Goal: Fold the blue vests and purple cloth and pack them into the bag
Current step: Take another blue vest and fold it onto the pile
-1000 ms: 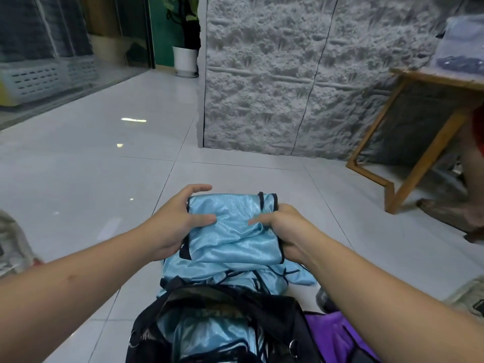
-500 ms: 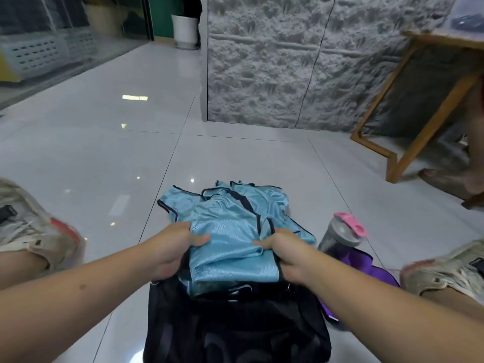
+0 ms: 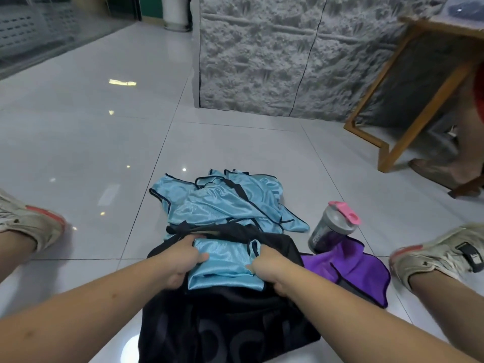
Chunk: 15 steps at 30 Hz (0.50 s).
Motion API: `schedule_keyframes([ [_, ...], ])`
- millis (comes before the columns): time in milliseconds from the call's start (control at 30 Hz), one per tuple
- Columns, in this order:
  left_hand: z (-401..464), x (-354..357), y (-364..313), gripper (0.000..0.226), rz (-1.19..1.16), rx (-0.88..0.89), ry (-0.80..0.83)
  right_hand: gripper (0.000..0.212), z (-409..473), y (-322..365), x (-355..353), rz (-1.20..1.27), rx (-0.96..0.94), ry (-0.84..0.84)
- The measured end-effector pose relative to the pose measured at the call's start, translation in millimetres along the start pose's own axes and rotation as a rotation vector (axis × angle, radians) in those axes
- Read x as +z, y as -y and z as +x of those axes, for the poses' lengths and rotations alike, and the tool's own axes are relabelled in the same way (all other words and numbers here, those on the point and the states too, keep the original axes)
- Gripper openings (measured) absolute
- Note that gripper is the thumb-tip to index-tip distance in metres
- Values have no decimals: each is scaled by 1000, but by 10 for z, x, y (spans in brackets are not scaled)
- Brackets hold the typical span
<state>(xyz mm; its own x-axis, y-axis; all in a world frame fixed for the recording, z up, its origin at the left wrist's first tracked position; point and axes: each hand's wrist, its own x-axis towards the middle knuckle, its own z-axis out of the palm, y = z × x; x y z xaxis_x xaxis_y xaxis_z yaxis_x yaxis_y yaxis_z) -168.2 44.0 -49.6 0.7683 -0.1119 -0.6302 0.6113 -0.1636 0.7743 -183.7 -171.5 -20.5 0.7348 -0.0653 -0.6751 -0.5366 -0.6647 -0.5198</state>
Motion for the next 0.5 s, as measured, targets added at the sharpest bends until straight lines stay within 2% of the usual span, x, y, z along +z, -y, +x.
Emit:
schedule_keyframes([
  [100,98,-11,13,52,278,73,61,71,53,-1,-53,-137,-57,-39],
  [167,115,-35,14,51,442,80,121,92,81,-3,-42,-273,-87,-21],
  [200,119,-35,15,50,509,90,151,97,73,-14,-26,-339,-110,-8],
  [267,159,-7,48,49,672,146,167,93,110,-69,30,-421,-153,8],
  [333,214,43,114,49,794,207,117,88,145,-107,91,-491,-195,-7],
  [500,322,126,250,56,785,346,2,76,257,-122,101,-754,-318,-32],
])
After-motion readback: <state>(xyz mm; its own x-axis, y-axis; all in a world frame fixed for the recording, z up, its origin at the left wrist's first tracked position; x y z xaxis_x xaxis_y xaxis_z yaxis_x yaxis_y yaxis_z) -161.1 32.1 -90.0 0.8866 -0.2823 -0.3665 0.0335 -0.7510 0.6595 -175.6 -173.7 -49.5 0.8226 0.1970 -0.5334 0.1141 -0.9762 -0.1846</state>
